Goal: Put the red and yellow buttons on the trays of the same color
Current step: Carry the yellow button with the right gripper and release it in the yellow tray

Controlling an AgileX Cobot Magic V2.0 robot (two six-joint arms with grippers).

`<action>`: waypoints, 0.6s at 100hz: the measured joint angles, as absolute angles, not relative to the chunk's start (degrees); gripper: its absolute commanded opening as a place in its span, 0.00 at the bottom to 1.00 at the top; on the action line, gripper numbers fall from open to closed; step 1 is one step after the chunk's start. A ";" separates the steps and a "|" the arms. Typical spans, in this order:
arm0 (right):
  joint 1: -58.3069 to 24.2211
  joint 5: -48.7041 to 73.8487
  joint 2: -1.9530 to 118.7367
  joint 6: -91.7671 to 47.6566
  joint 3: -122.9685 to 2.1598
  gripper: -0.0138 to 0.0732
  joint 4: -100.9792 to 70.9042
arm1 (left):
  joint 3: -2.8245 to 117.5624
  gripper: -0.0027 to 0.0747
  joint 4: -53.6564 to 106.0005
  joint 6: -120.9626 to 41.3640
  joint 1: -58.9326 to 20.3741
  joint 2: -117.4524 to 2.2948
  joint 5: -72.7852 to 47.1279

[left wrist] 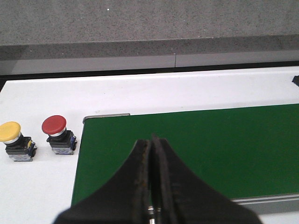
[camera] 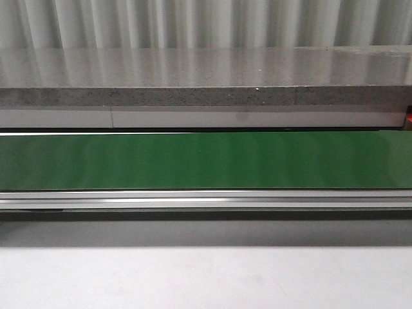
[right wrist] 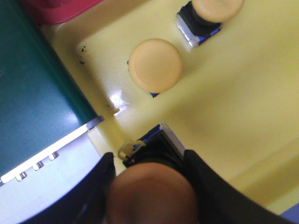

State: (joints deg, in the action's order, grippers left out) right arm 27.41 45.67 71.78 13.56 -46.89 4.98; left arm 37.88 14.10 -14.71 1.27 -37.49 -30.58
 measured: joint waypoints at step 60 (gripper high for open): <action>27.56 35.10 73.38 21.41 -38.49 0.30 11.94 | 37.88 0.01 14.10 -14.71 1.27 -37.49 -30.58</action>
State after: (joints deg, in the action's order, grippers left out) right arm 27.56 35.10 73.38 21.41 -38.49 11.94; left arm 37.88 14.10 -14.71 1.27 -37.49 -30.58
